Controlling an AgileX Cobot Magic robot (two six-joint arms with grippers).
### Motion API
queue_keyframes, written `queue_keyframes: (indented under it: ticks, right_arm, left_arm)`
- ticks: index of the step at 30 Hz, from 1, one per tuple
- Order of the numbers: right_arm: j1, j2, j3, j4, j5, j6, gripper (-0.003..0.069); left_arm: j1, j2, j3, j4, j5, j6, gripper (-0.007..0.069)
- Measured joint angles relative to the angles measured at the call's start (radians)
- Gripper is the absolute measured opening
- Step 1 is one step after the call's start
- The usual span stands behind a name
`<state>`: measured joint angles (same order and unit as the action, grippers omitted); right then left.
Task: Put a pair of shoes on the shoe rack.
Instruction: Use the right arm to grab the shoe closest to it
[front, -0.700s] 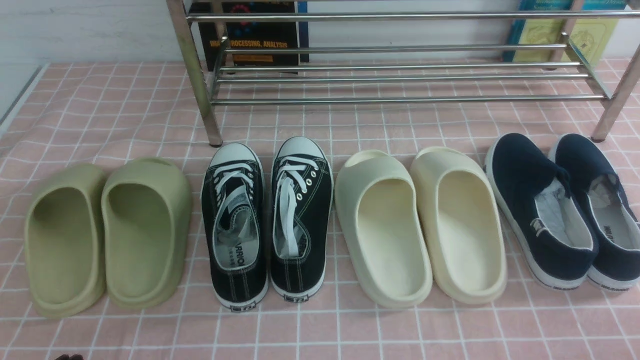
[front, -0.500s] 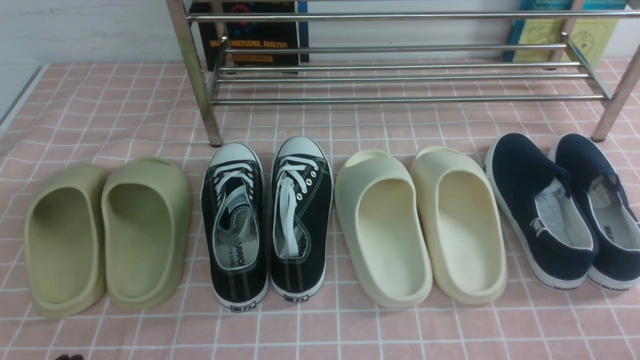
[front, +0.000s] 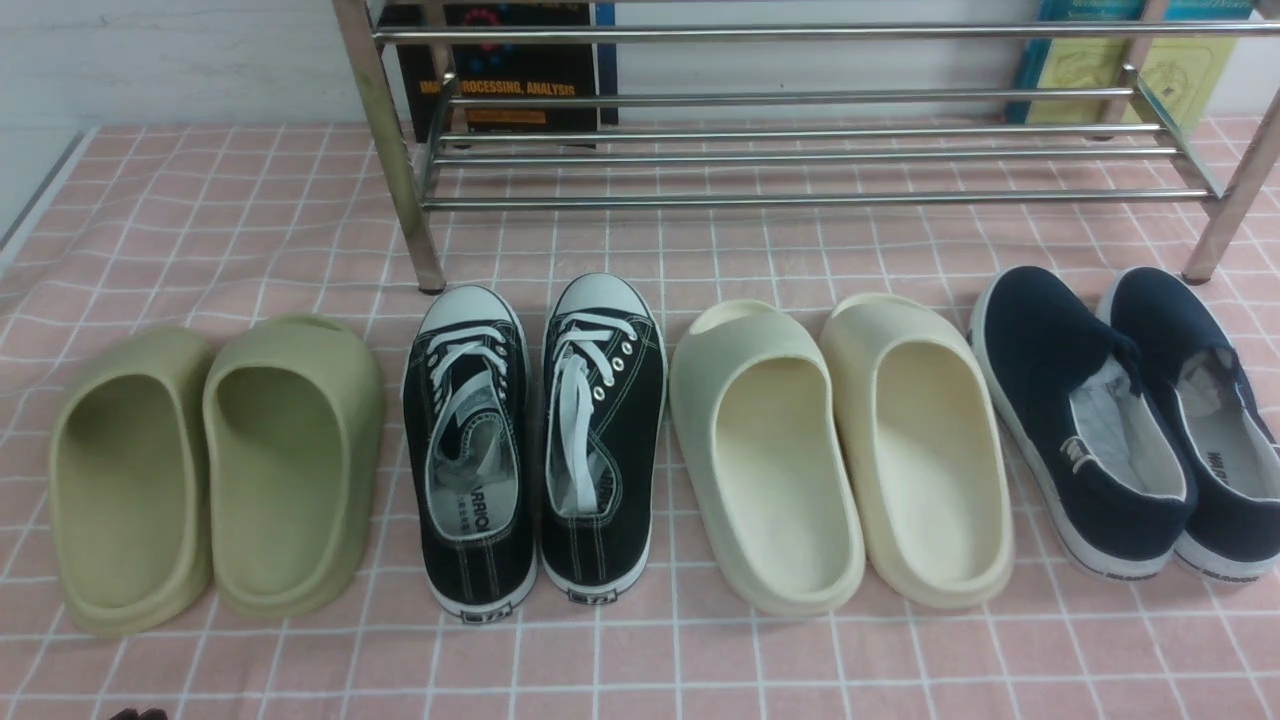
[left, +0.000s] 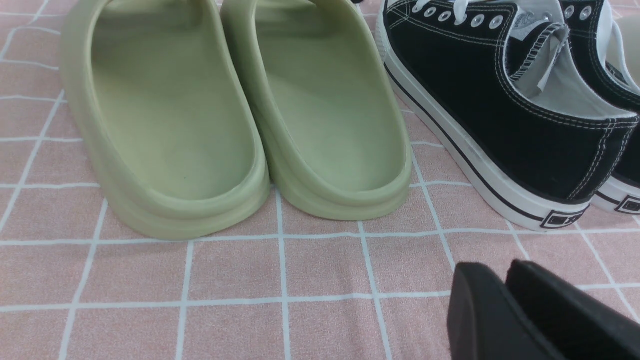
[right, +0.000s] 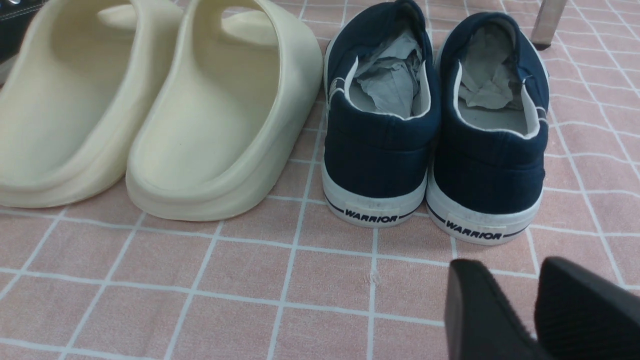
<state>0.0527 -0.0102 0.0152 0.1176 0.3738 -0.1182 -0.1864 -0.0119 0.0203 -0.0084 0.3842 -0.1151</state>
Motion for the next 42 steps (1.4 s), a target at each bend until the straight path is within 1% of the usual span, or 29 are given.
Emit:
queue_keyframes:
  ticks: [26,34,36,39,42]
  right_arm:
    - [0.0,0.0,0.0,0.0,0.0,0.0,0.0237]
    - [0.0,0.0,0.0,-0.001,0.0,0.0,0.0237]
    - [0.0,0.0,0.0,-0.019,-0.006,0.0,0.0237]
    - [0.0,0.0,0.004,-0.012,-0.041,0.006,0.0237]
    - [0.0,0.0,0.009,0.067,-0.227,0.043,0.0237]
  left_arm:
    - [0.0,0.0,0.0,0.0,0.0,0.0,0.0128]
    - [0.0,0.0,0.0,0.0,0.0,0.0,0.0129]
    - [0.0,0.0,0.0,0.0,0.0,0.0,0.0135]
    - [0.0,0.0,0.0,0.0,0.0,0.0,0.0139]
    - [0.0,0.0,0.0,0.0,0.0,0.0,0.0143]
